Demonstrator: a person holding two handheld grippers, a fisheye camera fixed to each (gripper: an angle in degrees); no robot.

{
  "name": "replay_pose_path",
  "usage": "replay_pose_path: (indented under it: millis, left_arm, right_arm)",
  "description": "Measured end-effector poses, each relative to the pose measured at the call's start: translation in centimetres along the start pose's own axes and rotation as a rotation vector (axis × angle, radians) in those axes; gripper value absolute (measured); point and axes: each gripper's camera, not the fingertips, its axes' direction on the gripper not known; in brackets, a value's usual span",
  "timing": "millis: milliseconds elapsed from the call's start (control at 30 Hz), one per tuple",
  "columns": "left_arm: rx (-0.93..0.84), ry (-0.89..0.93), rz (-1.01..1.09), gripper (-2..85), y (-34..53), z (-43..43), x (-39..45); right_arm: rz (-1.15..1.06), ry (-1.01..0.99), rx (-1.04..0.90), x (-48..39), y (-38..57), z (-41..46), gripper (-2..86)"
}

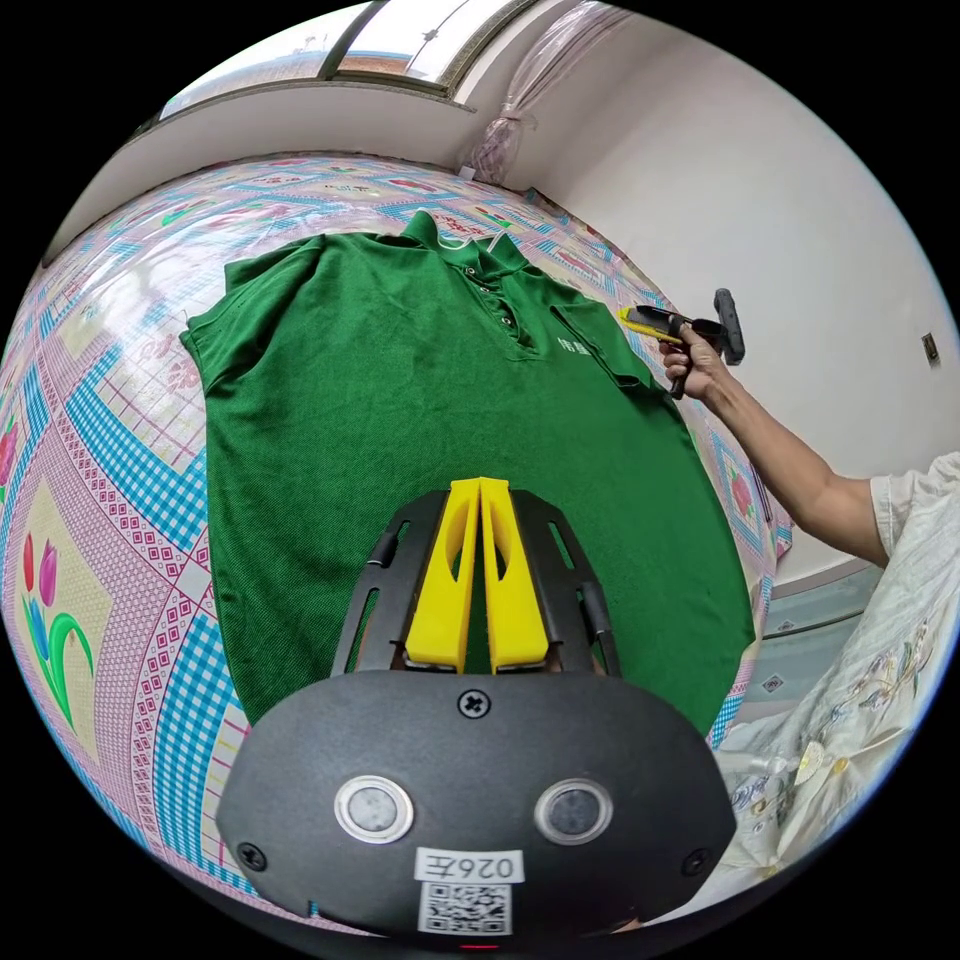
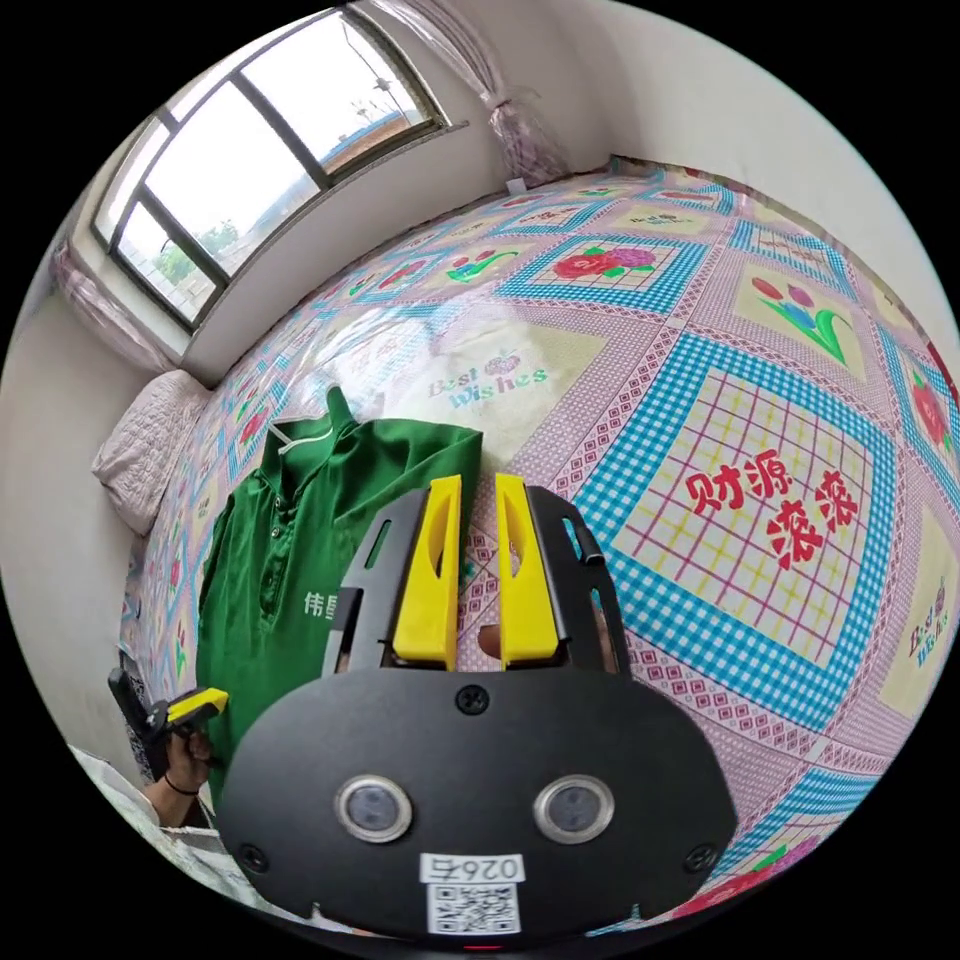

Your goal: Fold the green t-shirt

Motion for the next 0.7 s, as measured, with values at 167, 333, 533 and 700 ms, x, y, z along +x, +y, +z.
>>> replay_pose_path:
  millis: [167, 333, 533, 700]
  left_arm:
    - [0.0, 0.018, -0.008, -1.0, -0.3, -0.3, -0.2]
    - [0.0, 0.023, -0.011, -1.0, -0.6, -0.7, -0.2]
    - [0.0, 0.032, -0.015, -1.0, -0.9, -1.1, -0.3]
    - [0.022, -0.034, -0.025, -0.9, -0.6, -2.3, 0.3]
  right_arm:
    - [-0.077, 0.127, -0.064, -1.2, -4.7, 2.3, -0.9]
    - [-0.163, 0.16, 0.039, -3.3, -5.0, -1.1, 1.1]
    - [-0.187, 0.167, 0.068, -5.3, -1.6, -4.3, 5.0]
    - [-0.333, 0.059, 0.208, -15.6, 4.8, -10.0, 2.8]
